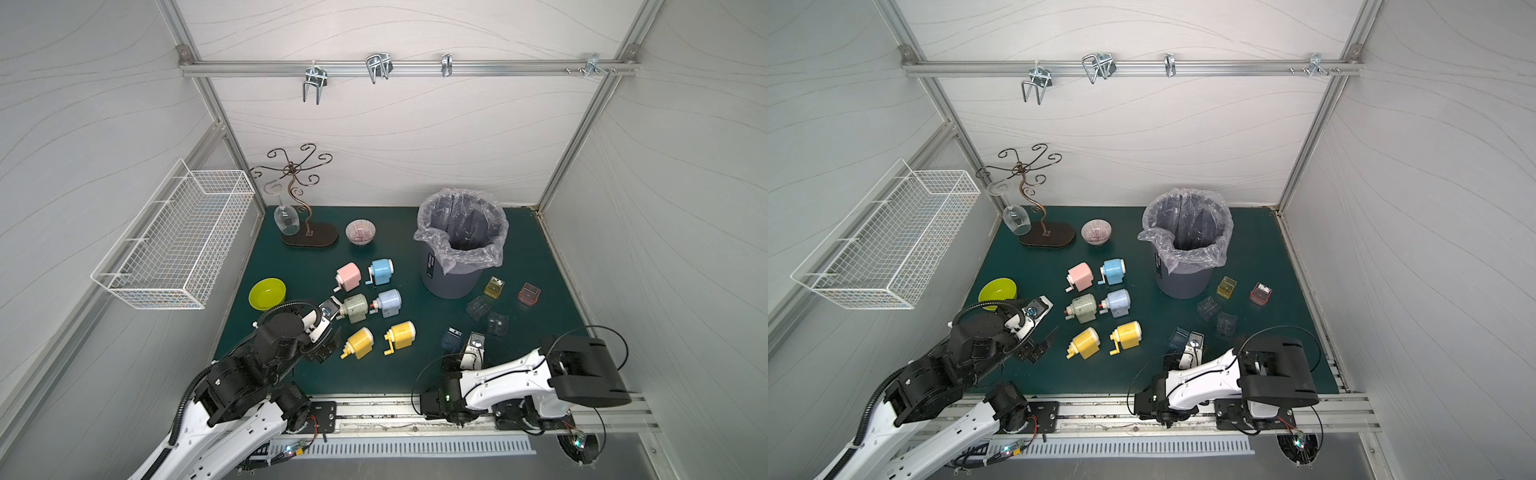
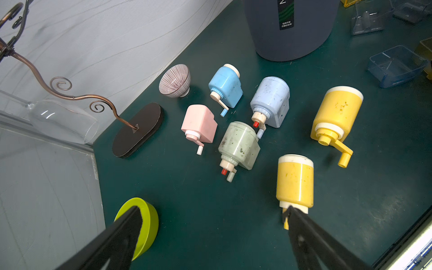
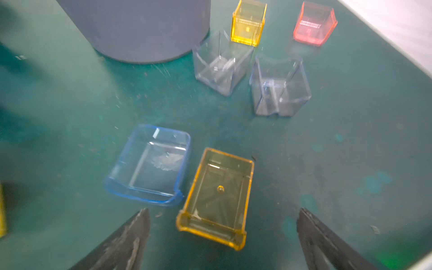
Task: Take out the pencil sharpener tray and clean the shavings
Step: Place the container at the center of the board.
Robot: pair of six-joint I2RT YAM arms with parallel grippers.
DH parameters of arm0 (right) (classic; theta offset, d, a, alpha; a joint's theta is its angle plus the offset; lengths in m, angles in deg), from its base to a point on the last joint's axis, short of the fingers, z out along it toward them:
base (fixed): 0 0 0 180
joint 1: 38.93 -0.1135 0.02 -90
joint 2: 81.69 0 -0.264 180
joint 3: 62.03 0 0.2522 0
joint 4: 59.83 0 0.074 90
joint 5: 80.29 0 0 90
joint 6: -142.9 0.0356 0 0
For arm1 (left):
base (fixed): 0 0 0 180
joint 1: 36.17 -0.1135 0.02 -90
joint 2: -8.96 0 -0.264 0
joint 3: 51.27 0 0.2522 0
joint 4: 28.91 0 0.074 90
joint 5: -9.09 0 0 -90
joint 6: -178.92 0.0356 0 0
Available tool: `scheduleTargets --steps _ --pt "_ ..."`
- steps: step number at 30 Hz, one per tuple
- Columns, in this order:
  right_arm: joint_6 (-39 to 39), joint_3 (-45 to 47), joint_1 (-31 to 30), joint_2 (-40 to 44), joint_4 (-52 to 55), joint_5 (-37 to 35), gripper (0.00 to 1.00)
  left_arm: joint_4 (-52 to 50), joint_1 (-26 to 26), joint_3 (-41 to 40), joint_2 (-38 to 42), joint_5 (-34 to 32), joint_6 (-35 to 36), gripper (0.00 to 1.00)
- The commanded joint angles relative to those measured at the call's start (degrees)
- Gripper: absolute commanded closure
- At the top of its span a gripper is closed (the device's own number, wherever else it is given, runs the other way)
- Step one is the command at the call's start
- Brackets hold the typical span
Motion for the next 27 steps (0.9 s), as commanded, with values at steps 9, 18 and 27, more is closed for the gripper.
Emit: scheduleTargets --steps 9,18,27 --pt "24.27 -12.54 0.71 19.25 37.56 -8.52 0.03 0.89 -0.21 3.81 -1.15 5.21 -6.92 0.00" --pt "-72.02 -11.82 15.07 61.58 -9.09 -22.17 0.03 4.83 -0.30 4.64 -5.13 4.04 -16.64 0.00" --pt "-99.65 -26.06 13.65 56.06 0.28 -13.91 0.01 14.65 -7.95 2.66 -11.86 11.84 -23.12 0.00"
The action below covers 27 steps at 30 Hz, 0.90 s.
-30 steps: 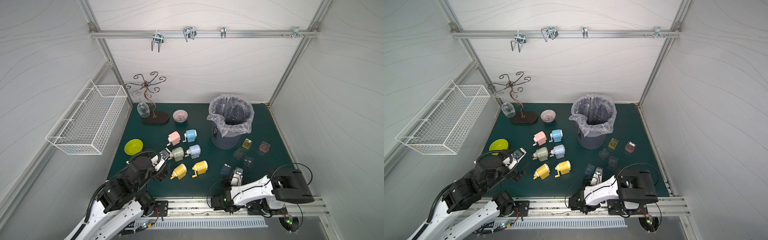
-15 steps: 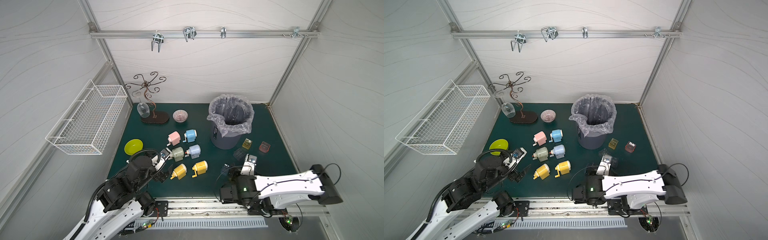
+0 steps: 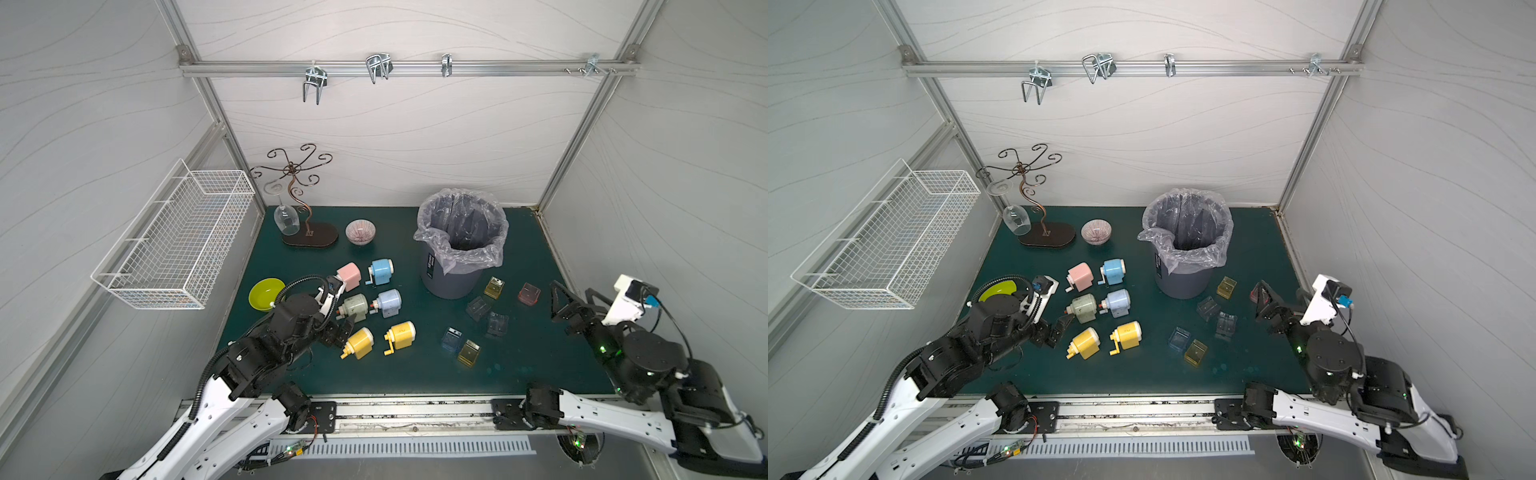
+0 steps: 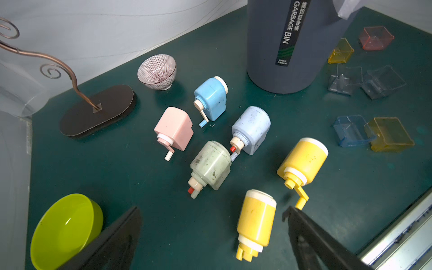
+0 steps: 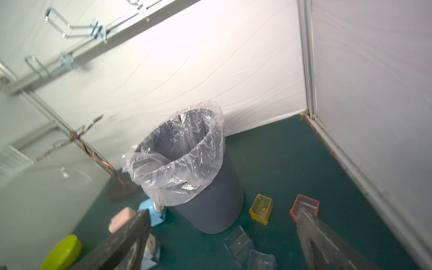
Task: Take out the pencil sharpener tray and clean the shavings
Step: Place the container at the center of the board, then reset both arms
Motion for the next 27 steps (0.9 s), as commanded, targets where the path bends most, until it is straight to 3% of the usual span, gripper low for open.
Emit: scheduleTargets --steps 1,3,5,6,8,9,13,17,20,24,27 --pt "-12.69 -6.69 -1.96 -13.89 9.97 2.89 0.01 7.64 -5.06 0.56 -2.05 6.47 -5.40 0.00" --pt "-23.45 -7.11 4.73 -14.95 0.47 10.97 0.01 8.24 -8.43 1.13 -3.91 9.28 -7.15 0.00" --pt "-29.07 -4.57 18.52 -13.01 -10.00 26.26 0.01 8.72 -11.24 1.45 -5.19 11.93 -8.40 0.00" --pt "-29.78 -4.08 28.24 -13.92 -11.45 36.33 0.01 8.99 -12.33 1.41 -5.52 12.96 -8.76 0.00" --pt "-27.19 -6.38 51.15 -21.12 -7.64 63.64 0.01 9.50 -13.39 1.45 -5.65 13.76 -9.38 0.00" --pt "-22.06 -6.74 63.37 -24.46 -7.27 75.23 0.01 9.63 -13.59 1.50 -5.61 14.15 -9.33 0.00" --pt "-15.23 -3.70 68.67 -24.98 -20.29 75.64 0.01 9.12 -13.77 2.41 -5.02 12.44 -8.99 0.00" --pt "-13.04 -5.93 76.82 -27.51 -24.51 70.82 0.01 12.45 -15.08 1.07 -4.99 10.93 -6.47 0.00" --pt "-11.14 3.98 82.15 -25.72 -36.81 65.10 0.01 17.96 -19.49 -2.02 -6.87 8.84 -6.55 0.00" --pt "-13.41 26.00 83.60 -22.43 -59.40 60.58 0.01 28.79 -30.40 -8.51 -9.19 8.94 -12.11 0.00" --pt "-12.34 35.05 83.55 -22.71 -64.09 54.33 0.01 35.87 -33.28 -12.42 -11.31 5.70 -11.09 0.00"
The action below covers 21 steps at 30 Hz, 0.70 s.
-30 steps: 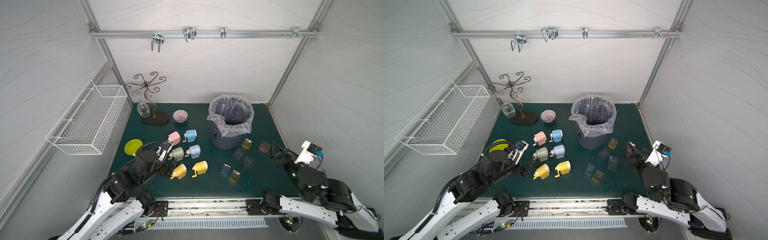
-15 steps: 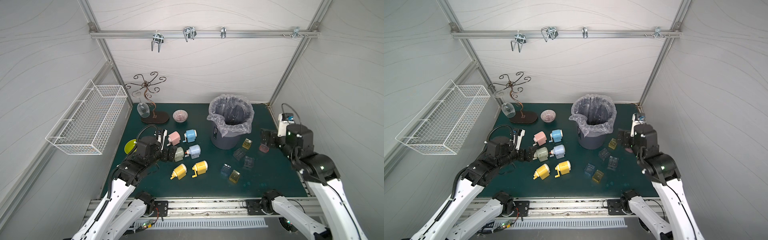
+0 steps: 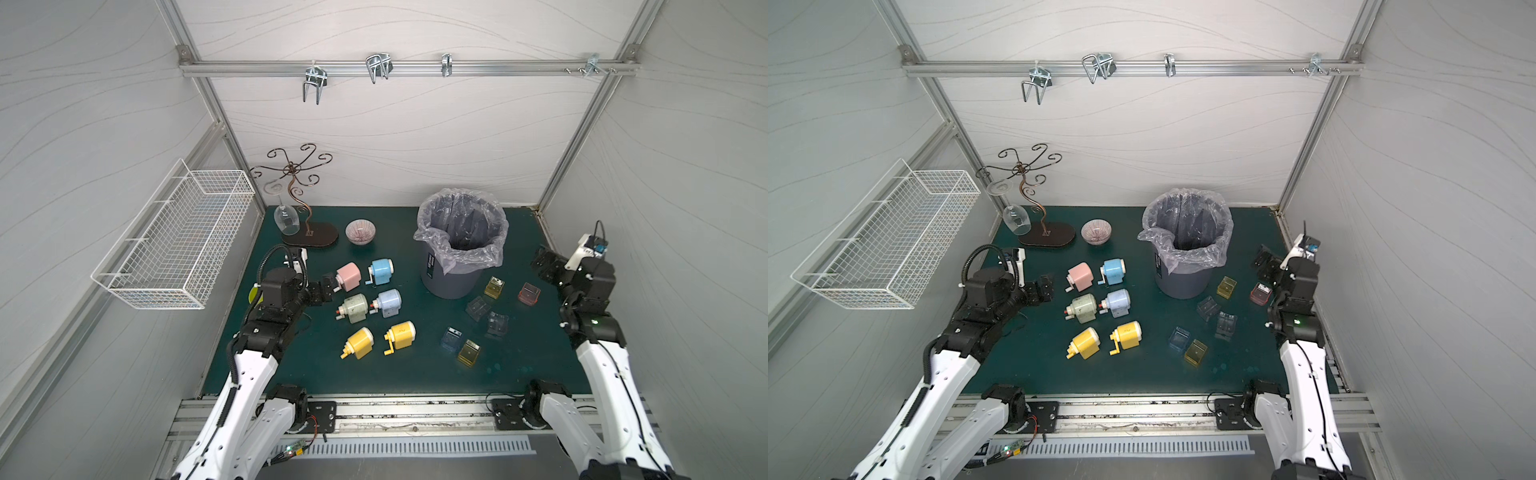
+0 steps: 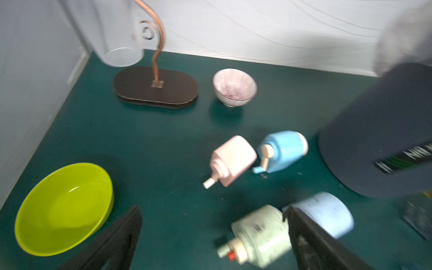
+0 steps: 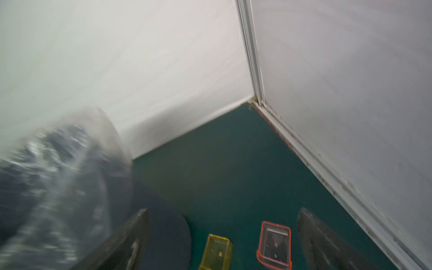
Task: Take out the pencil sharpener tray and clean the shavings
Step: Reset both arms
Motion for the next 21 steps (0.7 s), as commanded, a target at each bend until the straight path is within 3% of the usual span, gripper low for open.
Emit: scheduleTargets --steps 1,4,9,14,19,21 --pt "0.98 8.30 0.15 -0.44 -15.49 -6.91 0.01 12.79 -2.66 -2.91 -2.20 -4.65 -1.52 0.00" --pt "-2.54 14.91 -1.82 -5.12 -27.64 -8.54 0.01 19.35 -5.39 -6.27 -5.19 -6.79 -3.22 0.00" --pt "-13.30 16.32 -6.54 -23.64 -47.70 -8.71 0.01 30.86 -8.72 -12.05 -10.13 -10.92 -5.35 0.00" --pt "-18.22 8.73 -9.19 -28.56 -39.06 -4.28 0.01 37.43 -9.22 -13.82 -16.51 -13.80 -4.60 0.00" --pt "-21.05 14.49 -13.10 -24.64 -44.50 -3.60 0.01 44.33 -9.21 -14.64 -23.21 -13.74 -4.38 0.00" --pt "-17.36 14.21 -12.15 -24.46 -41.33 -3.55 0.01 48.43 -9.22 -15.47 -26.04 -12.92 -4.38 0.00"
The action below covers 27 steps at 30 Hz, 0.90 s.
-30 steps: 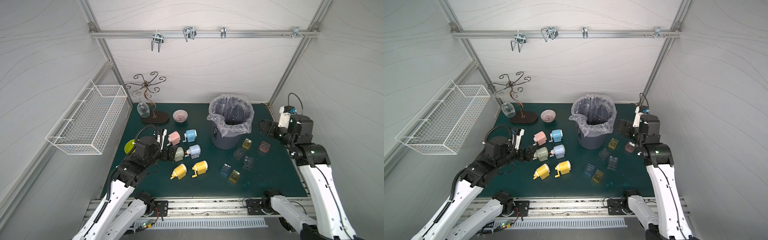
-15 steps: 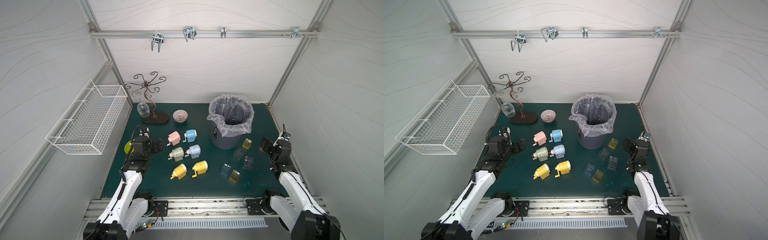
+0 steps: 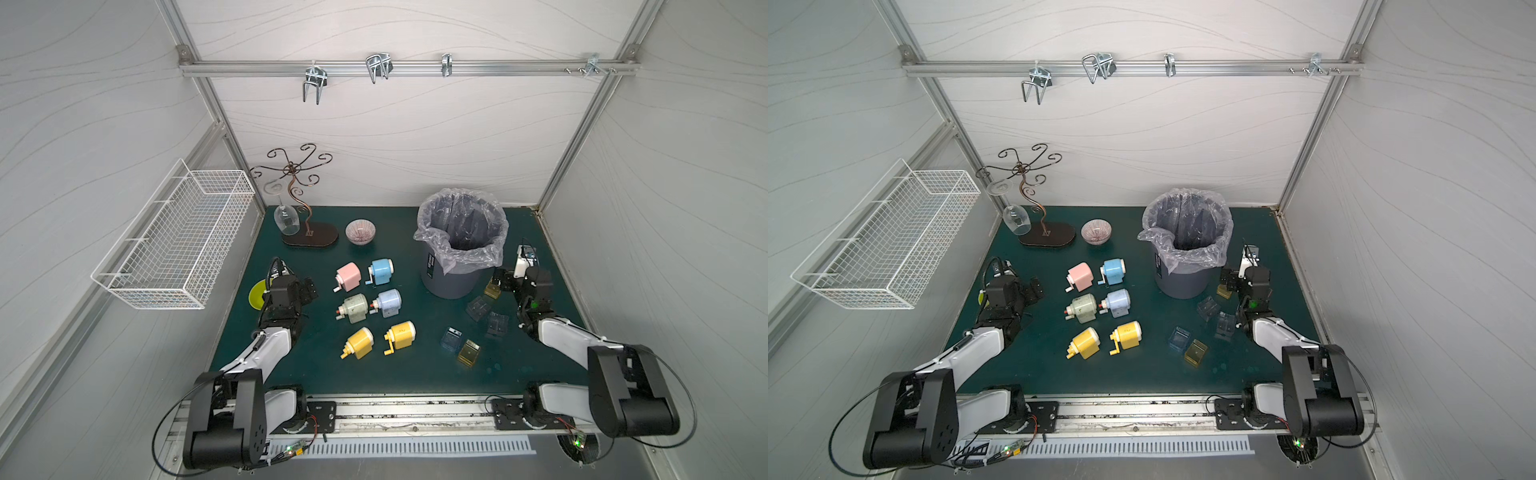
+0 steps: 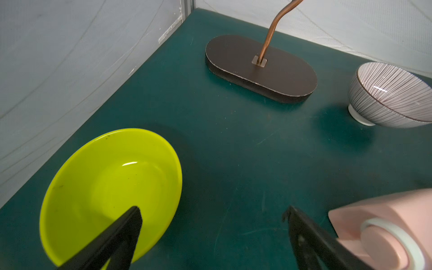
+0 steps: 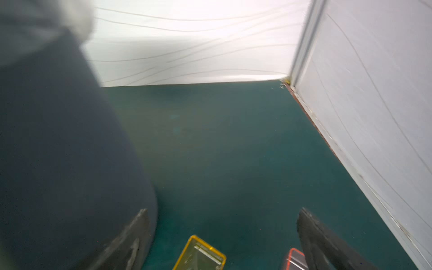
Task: Take out the pencil sharpener tray and clean the shavings
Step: Reset both arms
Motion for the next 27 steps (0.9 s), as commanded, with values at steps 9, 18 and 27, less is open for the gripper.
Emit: scheduleTargets --steps 9,18,27 --pt "-1.74 4.35 -0.56 -17.74 -21.72 5.26 0.01 18.19 -0.21 0.94 -9.47 8.26 3.22 0.00" --pt "-2.86 4.12 -1.09 -17.40 -21.88 6.30 0.01 33.29 2.23 -1.67 -19.46 7.95 8.01 0.00" --pt "-2.99 0.59 -3.32 -18.61 -17.13 -2.25 0.01 27.09 2.62 1.80 -19.78 6.35 7.72 0.00"
